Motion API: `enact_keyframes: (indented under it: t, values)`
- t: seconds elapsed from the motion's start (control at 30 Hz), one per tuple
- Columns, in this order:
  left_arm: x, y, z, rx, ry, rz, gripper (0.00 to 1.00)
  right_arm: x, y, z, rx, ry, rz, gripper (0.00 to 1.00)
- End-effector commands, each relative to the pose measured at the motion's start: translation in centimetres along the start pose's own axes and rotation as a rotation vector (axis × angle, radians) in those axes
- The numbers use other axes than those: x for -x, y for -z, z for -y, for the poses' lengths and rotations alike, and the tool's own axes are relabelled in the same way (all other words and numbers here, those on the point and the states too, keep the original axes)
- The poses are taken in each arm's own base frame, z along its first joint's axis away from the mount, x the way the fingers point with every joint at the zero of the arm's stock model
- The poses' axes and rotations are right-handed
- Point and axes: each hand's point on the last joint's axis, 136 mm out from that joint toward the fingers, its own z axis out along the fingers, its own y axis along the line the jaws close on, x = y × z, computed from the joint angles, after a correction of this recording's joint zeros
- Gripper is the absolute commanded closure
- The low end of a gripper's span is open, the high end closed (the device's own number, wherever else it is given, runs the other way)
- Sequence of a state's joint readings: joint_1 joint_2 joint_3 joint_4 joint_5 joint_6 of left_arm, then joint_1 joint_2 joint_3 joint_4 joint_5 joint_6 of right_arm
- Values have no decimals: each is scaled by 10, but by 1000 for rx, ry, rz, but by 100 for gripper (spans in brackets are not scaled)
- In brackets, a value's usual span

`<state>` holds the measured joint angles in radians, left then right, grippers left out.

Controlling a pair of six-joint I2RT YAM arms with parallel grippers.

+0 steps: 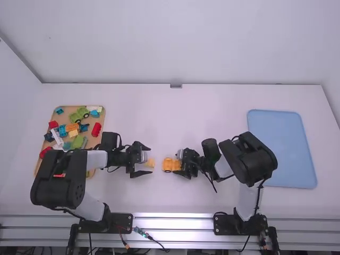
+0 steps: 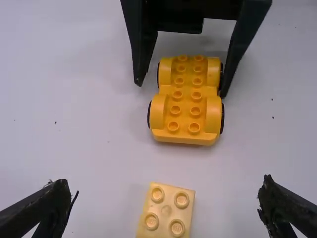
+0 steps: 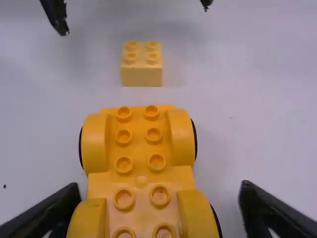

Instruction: Assemble lego blocks to make yellow taxi

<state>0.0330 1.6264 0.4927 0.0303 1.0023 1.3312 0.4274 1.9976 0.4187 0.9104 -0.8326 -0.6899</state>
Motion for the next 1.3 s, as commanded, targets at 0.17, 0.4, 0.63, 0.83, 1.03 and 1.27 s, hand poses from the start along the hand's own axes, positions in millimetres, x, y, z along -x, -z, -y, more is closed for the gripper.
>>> enact_keyframes:
  t: [0.17,0.4,0.63,0.83,1.03,1.27]
  values:
    - [-1,0,1,-5,-3,-40,1,-6,-1,-4,5,-13,-17,54]
    - [-6,-10,5,-25,-45,-104,2,-1,-2,2,6,-7,0,52]
    - [-13,-9,3,-16,-40,-134,18,-1,-6,0,62,-4,-10,51]
    - [-21,-19,5,-41,-20,-115,16,0,-8,3,73,0,-20,51]
    - [-28,-25,1,-63,11,-120,22,0,-8,3,74,0,-20,50]
    - [-28,-26,-2,-71,21,-118,46,0,-8,3,73,-1,-20,49]
